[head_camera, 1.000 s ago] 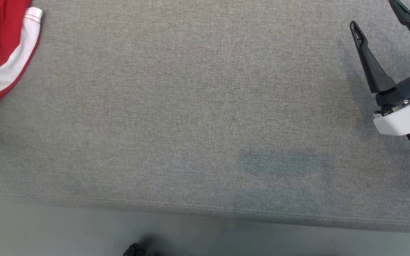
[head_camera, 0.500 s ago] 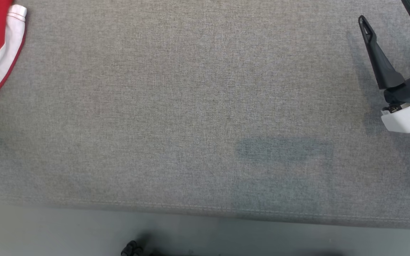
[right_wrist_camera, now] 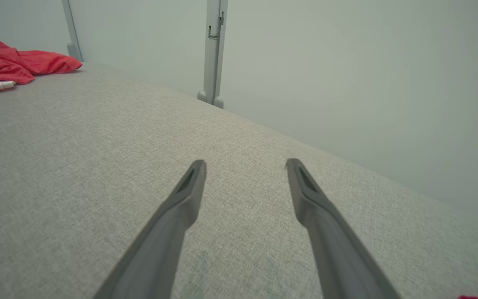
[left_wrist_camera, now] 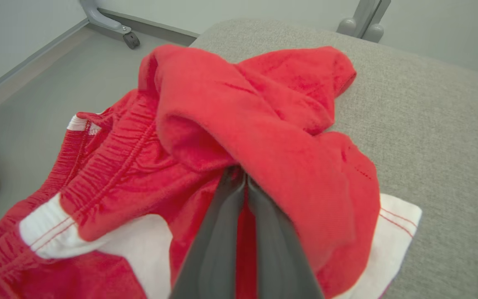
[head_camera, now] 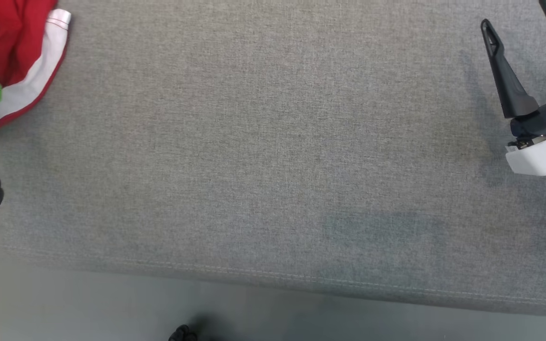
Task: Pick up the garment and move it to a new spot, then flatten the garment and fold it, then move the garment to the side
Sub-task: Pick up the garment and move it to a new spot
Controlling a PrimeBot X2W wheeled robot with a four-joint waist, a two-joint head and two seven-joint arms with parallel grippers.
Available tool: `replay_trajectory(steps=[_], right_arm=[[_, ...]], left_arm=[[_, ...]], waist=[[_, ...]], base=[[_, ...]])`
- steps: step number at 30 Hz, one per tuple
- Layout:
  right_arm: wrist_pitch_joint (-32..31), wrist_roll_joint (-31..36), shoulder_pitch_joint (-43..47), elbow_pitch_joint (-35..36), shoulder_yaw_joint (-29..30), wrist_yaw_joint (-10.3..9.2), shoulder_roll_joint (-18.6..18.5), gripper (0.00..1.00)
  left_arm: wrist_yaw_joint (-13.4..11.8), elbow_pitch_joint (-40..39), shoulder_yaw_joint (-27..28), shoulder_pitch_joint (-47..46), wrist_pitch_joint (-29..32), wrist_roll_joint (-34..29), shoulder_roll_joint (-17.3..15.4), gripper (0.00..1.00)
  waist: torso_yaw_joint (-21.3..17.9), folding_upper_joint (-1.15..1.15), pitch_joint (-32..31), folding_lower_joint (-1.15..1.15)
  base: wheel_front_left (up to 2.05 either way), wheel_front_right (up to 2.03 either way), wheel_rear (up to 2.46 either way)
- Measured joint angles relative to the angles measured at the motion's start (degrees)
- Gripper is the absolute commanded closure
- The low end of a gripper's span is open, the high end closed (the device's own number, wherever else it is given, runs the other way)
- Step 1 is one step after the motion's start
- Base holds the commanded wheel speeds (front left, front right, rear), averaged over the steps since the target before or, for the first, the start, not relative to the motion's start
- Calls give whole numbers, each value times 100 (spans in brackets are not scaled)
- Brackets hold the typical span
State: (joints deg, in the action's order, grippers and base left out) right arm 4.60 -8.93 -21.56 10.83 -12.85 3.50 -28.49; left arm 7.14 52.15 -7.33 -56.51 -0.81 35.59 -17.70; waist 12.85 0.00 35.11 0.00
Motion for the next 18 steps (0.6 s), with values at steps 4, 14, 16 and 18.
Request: replay_trajectory(steps=[4, 14, 16, 18], right_arm=[[129, -20, 7, -132, -60, -1, 121, 0], [405, -125, 241, -505, -198, -44, 404, 0], [491, -138, 250, -572, -240, -59, 502, 0], [554, -170, 289, -633, -279, -59, 584, 0]], left_arm=[[0, -330, -360, 12, -134, -114, 144, 100], [0, -865, -1150, 357, -303, -213, 477, 100], [0, -962, -1263, 441, -322, -223, 527, 100], [0, -1043, -1403, 543, -330, -267, 568, 100]], waist=[[32, 0, -182, 0], [-18, 0, -678, 0], [-59, 0, -792, 0], [-117, 0, -902, 0]], base=[[0, 0, 0], [0, 0, 0], [0, 0, 0], [0, 0, 0]])
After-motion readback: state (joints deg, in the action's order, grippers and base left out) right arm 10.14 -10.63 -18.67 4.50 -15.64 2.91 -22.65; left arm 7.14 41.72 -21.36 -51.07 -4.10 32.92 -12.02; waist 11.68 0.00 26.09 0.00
